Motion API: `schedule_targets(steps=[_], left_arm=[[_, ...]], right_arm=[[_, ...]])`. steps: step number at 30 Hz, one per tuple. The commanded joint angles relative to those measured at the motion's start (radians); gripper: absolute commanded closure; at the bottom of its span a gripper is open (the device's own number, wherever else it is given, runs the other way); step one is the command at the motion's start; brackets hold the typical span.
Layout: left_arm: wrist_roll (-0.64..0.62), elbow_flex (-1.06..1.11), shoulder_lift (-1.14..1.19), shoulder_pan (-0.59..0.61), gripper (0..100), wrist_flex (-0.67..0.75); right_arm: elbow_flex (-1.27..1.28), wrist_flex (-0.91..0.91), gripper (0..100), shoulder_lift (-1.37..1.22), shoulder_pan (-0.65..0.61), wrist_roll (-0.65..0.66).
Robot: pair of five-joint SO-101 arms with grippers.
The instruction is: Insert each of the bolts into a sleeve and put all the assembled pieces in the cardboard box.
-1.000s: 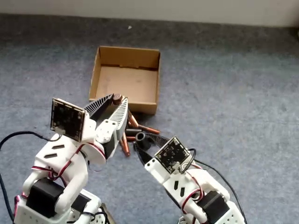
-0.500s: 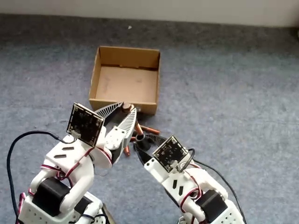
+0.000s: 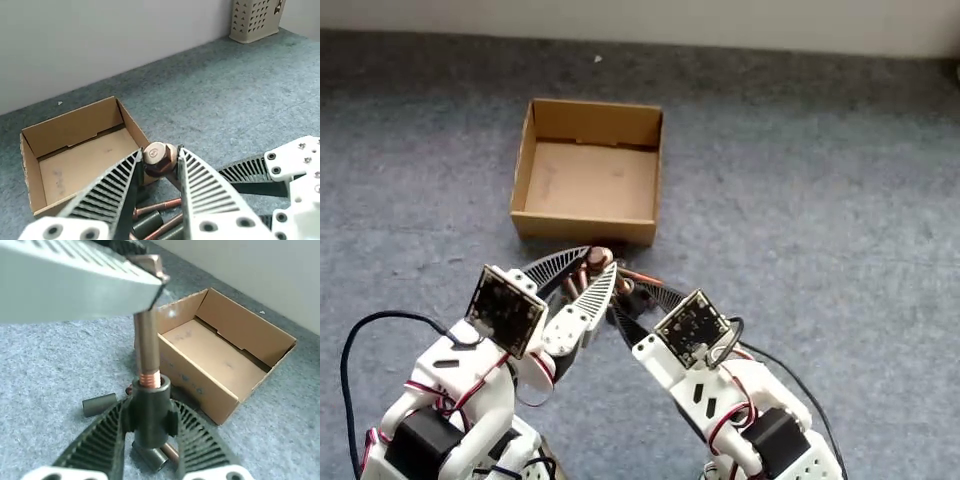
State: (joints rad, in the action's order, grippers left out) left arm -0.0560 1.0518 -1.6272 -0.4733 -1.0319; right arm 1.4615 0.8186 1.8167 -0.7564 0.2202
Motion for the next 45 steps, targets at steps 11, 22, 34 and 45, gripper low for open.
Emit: schedule_targets(steps=[11,22,34,45], left_arm=[[0.089,0.013,-0.01,-0.002,72,-0.011],[0.11,-0.031,-0.021,0.45,72,-0.212],[0.114,0.332,-0.021,0.868,72,-0.167],[0.189,0.417,-0.021,0.875,72,-0.135]], right_arm=[[-0.013,-0.025,99.4,0.015,0.021,-0.002],[-0.019,-0.087,98.8,0.004,0.17,0.002],[-0.438,-0.315,98.0,-0.742,0.188,0.0],[-1.122,-0.315,98.0,-1.546,0.189,-0.002]])
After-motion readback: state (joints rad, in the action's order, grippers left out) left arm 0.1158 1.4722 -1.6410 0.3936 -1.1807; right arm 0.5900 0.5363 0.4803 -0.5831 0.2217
